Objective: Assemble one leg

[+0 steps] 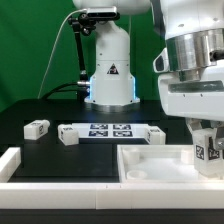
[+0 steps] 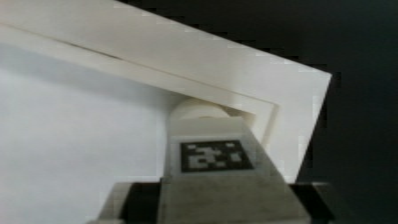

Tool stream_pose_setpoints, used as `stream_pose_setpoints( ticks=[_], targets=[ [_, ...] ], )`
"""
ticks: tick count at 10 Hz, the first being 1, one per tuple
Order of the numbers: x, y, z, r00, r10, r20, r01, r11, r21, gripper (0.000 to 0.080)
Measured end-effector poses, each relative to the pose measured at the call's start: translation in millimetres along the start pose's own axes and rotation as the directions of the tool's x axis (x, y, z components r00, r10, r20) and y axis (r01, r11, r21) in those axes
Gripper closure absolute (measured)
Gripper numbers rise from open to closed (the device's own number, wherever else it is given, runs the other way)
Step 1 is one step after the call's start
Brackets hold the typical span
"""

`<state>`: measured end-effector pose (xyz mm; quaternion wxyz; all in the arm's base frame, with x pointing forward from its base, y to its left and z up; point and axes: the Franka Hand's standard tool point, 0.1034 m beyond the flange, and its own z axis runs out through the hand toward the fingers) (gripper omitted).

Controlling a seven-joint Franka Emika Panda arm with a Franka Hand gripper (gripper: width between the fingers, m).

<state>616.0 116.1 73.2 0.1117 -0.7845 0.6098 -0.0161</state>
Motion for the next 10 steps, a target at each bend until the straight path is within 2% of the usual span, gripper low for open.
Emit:
stream_pose_setpoints(
  ticks=[3, 5, 6, 7, 8, 10],
  targets=[
    [-0.6, -0.1, 0.4, 0.984, 0.176, 0.021, -0.177, 0.984, 0.005, 0.0508],
    [-2.1, -0.1, 0.8, 0.975, 0.219, 0.026, -0.220, 0.976, 0.004, 0.0508],
    [-2.0, 0.0, 0.9, 0.984, 0.174, 0.026, -0.174, 0.985, 0.005, 0.0284],
    [-1.7, 0.5, 1.0, 0.990, 0.136, 0.026, -0.136, 0.991, 0.001, 0.0284],
    [-4.4, 2.2, 1.8, 0.998, 0.050, 0.035, -0.049, 0.999, -0.018, 0.0188],
    [-11.5, 3.1, 1.6, 0.977, -0.206, 0.053, 0.209, 0.976, -0.062, 0.0153]
  ],
)
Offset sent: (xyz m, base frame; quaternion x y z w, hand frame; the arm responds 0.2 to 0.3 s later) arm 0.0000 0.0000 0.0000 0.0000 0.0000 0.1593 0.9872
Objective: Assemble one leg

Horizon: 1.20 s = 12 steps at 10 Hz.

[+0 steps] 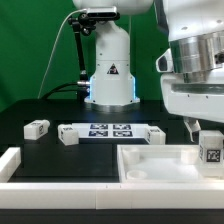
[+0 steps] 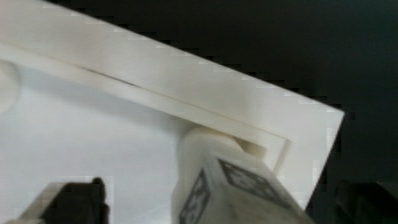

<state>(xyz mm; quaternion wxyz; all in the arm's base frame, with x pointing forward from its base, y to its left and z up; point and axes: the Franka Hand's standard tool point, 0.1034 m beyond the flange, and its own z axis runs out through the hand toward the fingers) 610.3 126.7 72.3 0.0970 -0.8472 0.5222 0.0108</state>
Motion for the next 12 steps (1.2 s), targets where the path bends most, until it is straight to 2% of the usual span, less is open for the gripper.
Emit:
stream_pose_setpoints(
  ticks=[2, 5, 9, 11, 12],
  targets=[
    [-2.2, 0.4, -0.3, 0.969, -0.248, 0.008, 0.248, 0.968, -0.038, 0.0150],
    [0.1, 1.0, -0.1, 0.808, -0.589, 0.036, 0.590, 0.805, -0.066, 0.0150],
    [13.2, 2.4, -1.6, 0.502, -0.863, 0.056, 0.865, 0.499, -0.051, 0.0150],
    [18.2, 3.9, -2.3, 0.471, -0.880, 0.056, 0.882, 0.469, -0.050, 0.0150],
    [17.9, 3.9, -2.2, 0.472, -0.880, 0.056, 0.882, 0.469, -0.050, 0.0246]
  ],
)
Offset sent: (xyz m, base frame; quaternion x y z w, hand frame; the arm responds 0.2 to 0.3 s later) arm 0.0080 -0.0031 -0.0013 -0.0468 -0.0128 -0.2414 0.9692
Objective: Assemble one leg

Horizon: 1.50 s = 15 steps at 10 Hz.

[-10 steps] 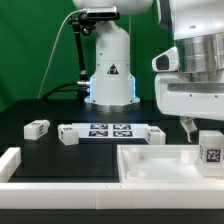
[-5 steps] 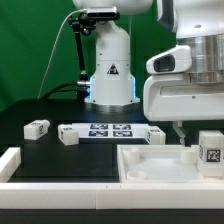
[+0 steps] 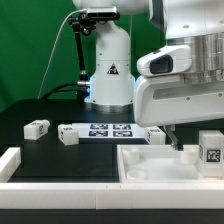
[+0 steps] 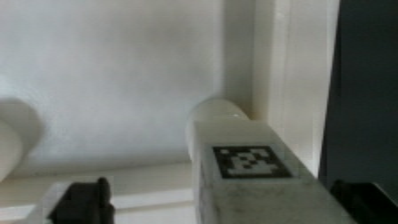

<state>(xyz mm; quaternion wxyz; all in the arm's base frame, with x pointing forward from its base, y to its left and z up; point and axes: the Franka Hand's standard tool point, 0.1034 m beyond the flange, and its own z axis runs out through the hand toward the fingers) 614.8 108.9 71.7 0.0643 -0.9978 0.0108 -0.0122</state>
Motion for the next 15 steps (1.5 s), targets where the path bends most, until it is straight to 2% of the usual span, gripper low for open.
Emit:
stream_pose_setpoints(
  ticks=[1, 2, 3, 5, 6, 8, 9, 12, 13, 15],
  targets=[
    [0.0, 0.2, 0.0, 1.000, 0.000, 0.000, 0.000, 1.000, 0.000, 0.0246],
    [0.0, 0.0, 0.0, 1.000, 0.010, 0.000, -0.010, 1.000, 0.001, 0.0448],
    [0.0, -0.1, 0.0, 0.999, 0.040, 0.000, -0.040, 0.999, 0.001, 0.0508],
    [0.0, -0.3, 0.1, 0.998, 0.062, -0.001, -0.062, 0.998, 0.004, 0.0508],
    [-0.8, -1.2, 0.5, 0.971, 0.237, -0.006, -0.237, 0.971, 0.023, 0.0508],
    [-1.6, -3.2, 1.1, 0.882, 0.469, -0.039, -0.468, 0.883, 0.044, 0.0508],
    [-1.1, -3.7, 1.3, 0.823, 0.567, -0.045, -0.564, 0.824, 0.062, 0.0508],
    [0.6, -4.7, 2.1, 0.523, 0.852, -0.014, -0.844, 0.521, 0.125, 0.0508],
    [0.6, -6.2, 2.0, 0.380, 0.925, 0.012, -0.917, 0.375, 0.135, 0.0506],
    [-0.2, -9.1, 2.6, 0.169, 0.985, 0.046, -0.978, 0.162, 0.130, 0.0506]
  ],
)
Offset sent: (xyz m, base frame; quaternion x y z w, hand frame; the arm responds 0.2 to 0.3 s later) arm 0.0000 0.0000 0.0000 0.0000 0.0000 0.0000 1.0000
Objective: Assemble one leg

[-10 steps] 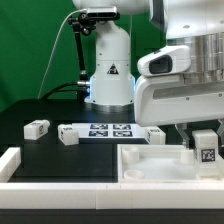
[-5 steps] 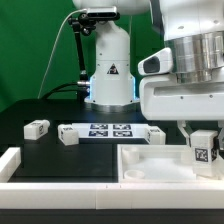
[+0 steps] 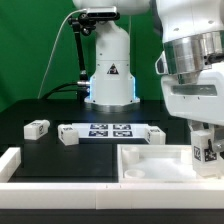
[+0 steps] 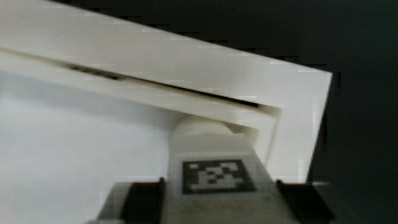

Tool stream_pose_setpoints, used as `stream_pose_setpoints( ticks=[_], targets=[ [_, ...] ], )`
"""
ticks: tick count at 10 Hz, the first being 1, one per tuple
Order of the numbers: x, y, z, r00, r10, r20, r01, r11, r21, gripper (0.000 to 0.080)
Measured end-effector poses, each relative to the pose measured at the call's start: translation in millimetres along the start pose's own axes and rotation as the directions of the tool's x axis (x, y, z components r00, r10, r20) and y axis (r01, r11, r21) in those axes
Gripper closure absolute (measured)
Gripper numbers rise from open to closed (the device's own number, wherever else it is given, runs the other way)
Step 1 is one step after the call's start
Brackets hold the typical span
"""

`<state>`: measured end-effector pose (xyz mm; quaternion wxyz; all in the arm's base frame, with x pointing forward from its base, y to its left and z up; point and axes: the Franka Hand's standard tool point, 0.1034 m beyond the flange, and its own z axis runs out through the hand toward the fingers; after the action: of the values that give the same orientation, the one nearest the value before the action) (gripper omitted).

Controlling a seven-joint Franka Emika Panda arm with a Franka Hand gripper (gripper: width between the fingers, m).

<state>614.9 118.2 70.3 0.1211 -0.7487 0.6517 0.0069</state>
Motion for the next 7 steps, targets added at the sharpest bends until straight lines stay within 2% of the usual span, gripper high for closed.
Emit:
stream_pose_setpoints(
  ticks=[3, 6, 7],
  targets=[
    [-1.9, 0.5, 0.5, 0.984, 0.179, 0.014, -0.179, 0.984, 0.000, 0.0506],
    [-2.9, 1.4, 1.3, 0.948, 0.318, 0.027, -0.318, 0.948, -0.012, 0.0506],
    [-3.1, 1.5, 1.3, 0.954, 0.299, 0.027, -0.299, 0.954, -0.012, 0.0395]
  ],
)
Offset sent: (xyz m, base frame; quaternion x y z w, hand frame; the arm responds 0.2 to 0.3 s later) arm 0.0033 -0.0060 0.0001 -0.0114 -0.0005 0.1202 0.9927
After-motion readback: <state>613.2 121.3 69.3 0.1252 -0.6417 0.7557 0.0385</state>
